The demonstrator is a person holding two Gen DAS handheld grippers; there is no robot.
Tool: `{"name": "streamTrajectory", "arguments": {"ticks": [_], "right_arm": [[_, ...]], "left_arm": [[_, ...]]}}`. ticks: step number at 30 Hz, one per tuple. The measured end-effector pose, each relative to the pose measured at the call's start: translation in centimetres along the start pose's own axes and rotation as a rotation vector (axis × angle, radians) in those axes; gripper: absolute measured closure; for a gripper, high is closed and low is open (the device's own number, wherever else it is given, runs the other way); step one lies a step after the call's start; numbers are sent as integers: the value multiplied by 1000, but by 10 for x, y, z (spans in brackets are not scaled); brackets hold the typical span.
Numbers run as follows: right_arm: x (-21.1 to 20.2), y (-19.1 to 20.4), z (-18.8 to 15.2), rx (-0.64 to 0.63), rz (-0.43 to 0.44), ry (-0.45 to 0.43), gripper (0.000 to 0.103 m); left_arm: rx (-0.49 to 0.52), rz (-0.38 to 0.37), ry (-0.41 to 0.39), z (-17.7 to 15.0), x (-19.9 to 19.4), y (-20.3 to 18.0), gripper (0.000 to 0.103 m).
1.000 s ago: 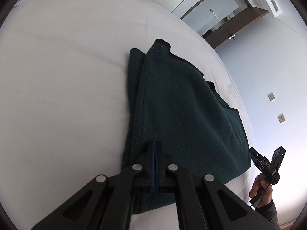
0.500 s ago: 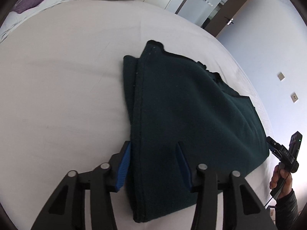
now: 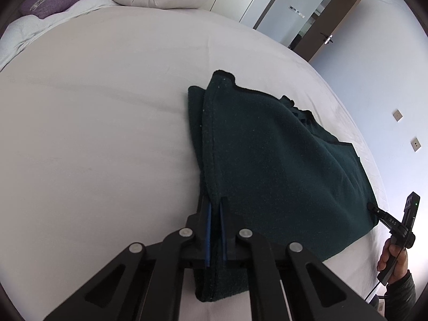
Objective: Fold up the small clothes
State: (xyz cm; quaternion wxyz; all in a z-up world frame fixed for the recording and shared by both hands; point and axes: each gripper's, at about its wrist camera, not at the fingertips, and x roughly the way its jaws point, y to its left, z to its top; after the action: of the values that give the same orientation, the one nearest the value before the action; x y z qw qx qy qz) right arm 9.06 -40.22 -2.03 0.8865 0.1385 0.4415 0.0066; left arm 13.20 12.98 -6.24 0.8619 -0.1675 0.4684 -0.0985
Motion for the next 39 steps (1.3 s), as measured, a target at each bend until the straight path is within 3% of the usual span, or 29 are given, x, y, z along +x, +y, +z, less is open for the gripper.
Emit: {"name": "streamTrajectory", "arguments": {"ticks": [4,14,39], "right_arm": [[-5,1,-1,-6,-21,-21,88],[-7,-8,-12,99,-25,-41,93],[-24,-38,-54,267,13,-40,98]], "left_arm": [[-19,19,-2,-14,-3,9,97],[-25,12,13,-16,8,13,97],[-49,-2,20,-12,14,17,88]]}}
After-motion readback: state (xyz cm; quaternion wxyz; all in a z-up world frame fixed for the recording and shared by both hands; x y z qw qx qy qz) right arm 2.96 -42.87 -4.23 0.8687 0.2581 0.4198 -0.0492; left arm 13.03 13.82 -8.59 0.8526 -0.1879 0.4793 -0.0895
